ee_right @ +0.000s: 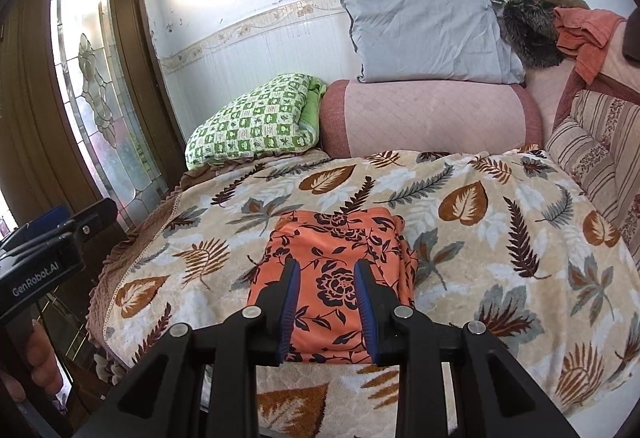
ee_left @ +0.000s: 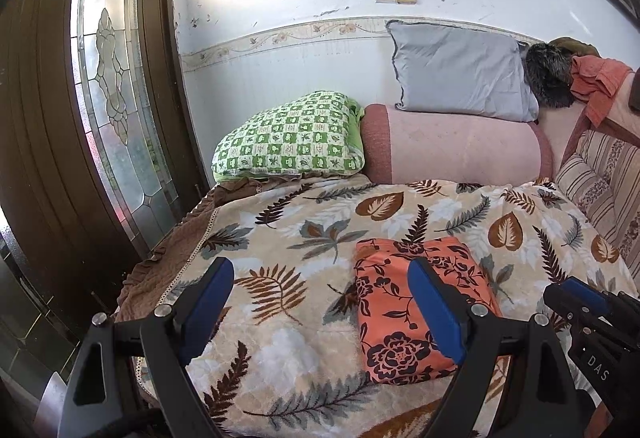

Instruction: Fold small clothes

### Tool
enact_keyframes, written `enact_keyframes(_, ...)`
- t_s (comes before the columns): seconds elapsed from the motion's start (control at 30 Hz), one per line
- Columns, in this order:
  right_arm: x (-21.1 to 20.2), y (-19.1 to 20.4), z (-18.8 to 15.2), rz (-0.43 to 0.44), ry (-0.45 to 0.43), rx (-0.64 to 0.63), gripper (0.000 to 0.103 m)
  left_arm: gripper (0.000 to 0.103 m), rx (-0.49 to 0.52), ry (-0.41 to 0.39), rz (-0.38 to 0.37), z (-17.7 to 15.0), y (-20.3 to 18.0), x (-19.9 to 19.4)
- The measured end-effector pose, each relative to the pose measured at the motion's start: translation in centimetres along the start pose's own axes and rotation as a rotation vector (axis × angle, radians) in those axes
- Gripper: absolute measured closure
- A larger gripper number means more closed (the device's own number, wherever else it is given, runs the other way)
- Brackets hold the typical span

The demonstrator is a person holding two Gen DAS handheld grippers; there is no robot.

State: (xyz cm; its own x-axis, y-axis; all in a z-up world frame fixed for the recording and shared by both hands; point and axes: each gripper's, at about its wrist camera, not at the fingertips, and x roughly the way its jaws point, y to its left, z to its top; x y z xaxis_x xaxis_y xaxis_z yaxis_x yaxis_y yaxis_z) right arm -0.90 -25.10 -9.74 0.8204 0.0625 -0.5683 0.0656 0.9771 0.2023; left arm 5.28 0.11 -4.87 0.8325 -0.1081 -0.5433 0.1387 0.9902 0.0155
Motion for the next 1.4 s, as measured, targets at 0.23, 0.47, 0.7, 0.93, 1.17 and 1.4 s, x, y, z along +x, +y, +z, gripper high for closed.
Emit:
enact_keyframes(0.23, -0.5, 0.5, 0.1, -0.005, -0.007, -0.005, 0.072, 0.014, -0.002, 0.005, -0.007, 0.0, 0.0, -0.3)
enact_keyframes(0.47, -0.6, 0.9, -0.2, -0.002, -0.003, -0.007, 0.072, 0.014, 0.005, 0.005, -0.013, -0.2, -0.2, -0.7)
enact_keyframes(0.7, -0.6, 1.0, -0.3, 0.000, 0.002, -0.008, 0.072, 0.014, -0.016, 0.013, -0.046, -0.3, 0.0, -0.5)
enact_keyframes(0.93, 0.0, 1.0, -0.4, -0.001, 0.014, -0.004, 0.072, 0.000, 0.020, -0.046, 0.044, -0.4, -0.2, -1.1)
enact_keyframes(1.17, 0.6, 0.9, -0.5, 0.001, 0.023, 0.005, 0.072, 0.000, 0.021, -0.043, 0.033, -0.7, -0.4, -0.9)
enact_keyframes(1.4, 1.0, 0.7, -0.6, -0.006, 0.030, 0.012, 0.072, 0.000, 0.011, -0.002, 0.027, -0.8, -0.4, 0.0)
